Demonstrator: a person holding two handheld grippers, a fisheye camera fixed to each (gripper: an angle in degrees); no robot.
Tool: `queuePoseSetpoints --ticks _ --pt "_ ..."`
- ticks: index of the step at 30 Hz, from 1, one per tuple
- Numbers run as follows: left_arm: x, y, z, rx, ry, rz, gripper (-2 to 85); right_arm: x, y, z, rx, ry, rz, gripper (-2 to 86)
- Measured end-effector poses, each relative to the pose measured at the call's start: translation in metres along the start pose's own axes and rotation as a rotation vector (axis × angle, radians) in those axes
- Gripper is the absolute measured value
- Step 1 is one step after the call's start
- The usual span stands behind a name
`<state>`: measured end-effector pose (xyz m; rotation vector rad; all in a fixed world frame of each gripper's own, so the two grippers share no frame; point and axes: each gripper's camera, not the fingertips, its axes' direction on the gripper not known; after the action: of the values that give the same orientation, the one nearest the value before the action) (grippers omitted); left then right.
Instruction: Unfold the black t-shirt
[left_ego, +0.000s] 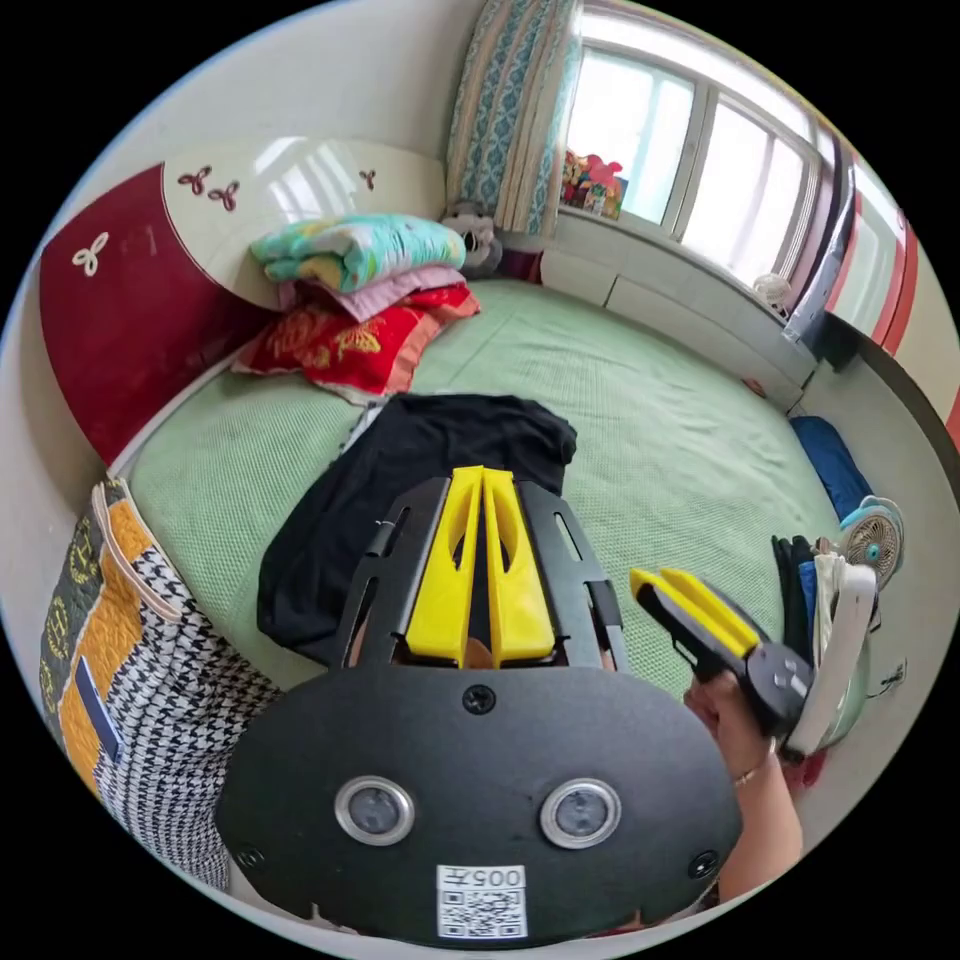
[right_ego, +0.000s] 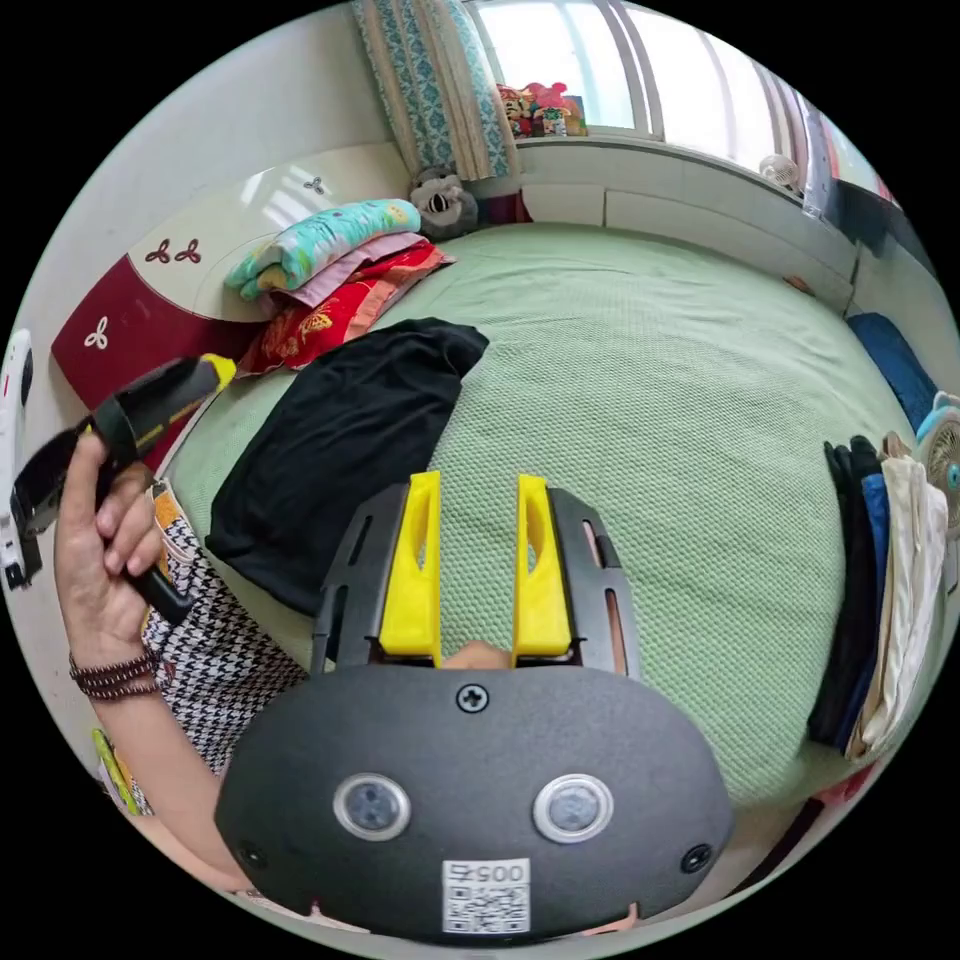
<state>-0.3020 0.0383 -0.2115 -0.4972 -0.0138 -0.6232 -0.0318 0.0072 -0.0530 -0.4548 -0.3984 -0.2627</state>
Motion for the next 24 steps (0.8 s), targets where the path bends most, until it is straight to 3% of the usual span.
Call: queuePoseSetpoints --ticks 13,19,24 --pt "-0.043 -0.045 0.01 -0.016 0.016 -0.015 -0.3 0.017 -0.185 0.155 -0.249 -0.219 0.167 10.2" --pt "-0.044 -0.058 0.015 -0.035 -0.034 0.014 -0.3 -0.017 -0.193 0.109 -0.119 -0.09 0.053 0.2" --pt "-0.041 -0.058 0.011 -0.034 -0.015 0.026 -0.3 -0.038 -0.198 0.059 -0.043 0.037 -0.017 -1.3"
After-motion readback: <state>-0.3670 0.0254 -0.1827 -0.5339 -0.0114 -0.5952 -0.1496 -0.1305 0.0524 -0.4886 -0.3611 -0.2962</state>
